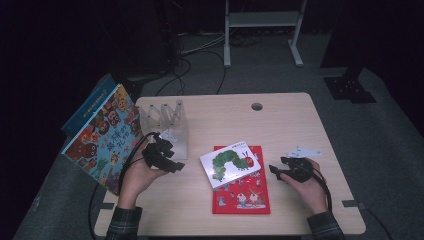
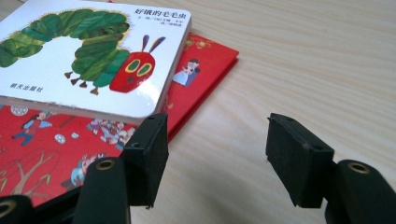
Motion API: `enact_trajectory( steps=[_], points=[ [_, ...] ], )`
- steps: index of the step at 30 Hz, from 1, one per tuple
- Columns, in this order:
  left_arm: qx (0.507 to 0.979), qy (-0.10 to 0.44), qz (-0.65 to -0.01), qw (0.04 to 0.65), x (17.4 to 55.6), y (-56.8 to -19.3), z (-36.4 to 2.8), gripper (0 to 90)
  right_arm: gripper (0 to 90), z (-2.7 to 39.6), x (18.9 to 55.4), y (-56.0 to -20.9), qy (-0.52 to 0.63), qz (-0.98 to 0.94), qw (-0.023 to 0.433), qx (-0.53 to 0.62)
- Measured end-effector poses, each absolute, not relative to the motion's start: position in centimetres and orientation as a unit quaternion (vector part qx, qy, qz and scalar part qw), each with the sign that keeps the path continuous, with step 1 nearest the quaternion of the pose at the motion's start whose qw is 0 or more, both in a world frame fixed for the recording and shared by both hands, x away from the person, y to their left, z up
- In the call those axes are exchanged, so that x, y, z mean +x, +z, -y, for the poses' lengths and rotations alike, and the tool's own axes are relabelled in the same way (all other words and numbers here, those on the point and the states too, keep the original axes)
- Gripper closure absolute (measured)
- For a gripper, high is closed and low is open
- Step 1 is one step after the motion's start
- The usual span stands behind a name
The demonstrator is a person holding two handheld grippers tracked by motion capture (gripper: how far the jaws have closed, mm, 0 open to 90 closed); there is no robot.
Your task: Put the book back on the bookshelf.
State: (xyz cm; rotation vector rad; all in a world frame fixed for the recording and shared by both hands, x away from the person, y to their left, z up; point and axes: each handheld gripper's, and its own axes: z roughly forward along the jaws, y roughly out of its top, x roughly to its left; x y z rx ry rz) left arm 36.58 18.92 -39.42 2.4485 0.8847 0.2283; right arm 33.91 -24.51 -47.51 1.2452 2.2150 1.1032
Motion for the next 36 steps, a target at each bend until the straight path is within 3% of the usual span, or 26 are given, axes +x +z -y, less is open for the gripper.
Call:
enact_trajectory(
  steps=[19,31,36],
  points=[
    [0.913,0.086,-0.293,0.271,36.3,-41.8,-17.6,9.4,38.5,19.3,37.4,-46.8,0.411,-0.79,0.158,0.425],
    [0.914,0.075,-0.295,0.269,36.6,-42.6,-17.4,7.7,37.0,16.3,40.0,-47.7,0.403,-0.8,0.14,0.421],
    [0.913,0.072,-0.295,0.272,36.6,-42.7,-17.4,7.7,30.7,15.6,40.4,-48.2,0.397,-0.803,0.13,0.425]
  ],
)
